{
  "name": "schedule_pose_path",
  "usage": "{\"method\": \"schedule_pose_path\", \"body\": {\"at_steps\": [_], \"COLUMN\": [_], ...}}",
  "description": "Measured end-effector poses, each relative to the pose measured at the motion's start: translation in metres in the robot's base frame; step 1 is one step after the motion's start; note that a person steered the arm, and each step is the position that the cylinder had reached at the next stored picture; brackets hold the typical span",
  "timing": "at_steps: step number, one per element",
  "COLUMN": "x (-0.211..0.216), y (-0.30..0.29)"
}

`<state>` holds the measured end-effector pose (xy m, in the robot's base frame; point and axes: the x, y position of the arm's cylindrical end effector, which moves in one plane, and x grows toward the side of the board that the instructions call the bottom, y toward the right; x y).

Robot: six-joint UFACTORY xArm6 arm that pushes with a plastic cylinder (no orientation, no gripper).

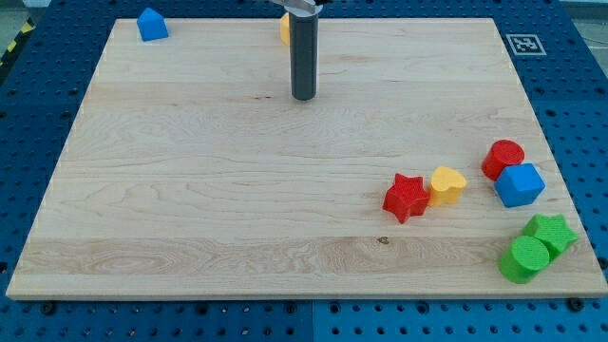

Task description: Move your arm towards bottom

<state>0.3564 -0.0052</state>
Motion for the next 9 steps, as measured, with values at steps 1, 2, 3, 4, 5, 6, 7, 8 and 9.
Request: {"method": "schedule_pose_path", "body": {"at_steps": [1, 2, 3, 4, 5, 6, 7, 8, 9], "x": [0.004, 0.008, 0.012, 0.016, 0.020, 0.026, 0.031, 0.040, 0.074], "y": [0.000, 0.000, 0.000, 0.000, 0.000, 0.000, -0.003, -0.024, -0.024]}}
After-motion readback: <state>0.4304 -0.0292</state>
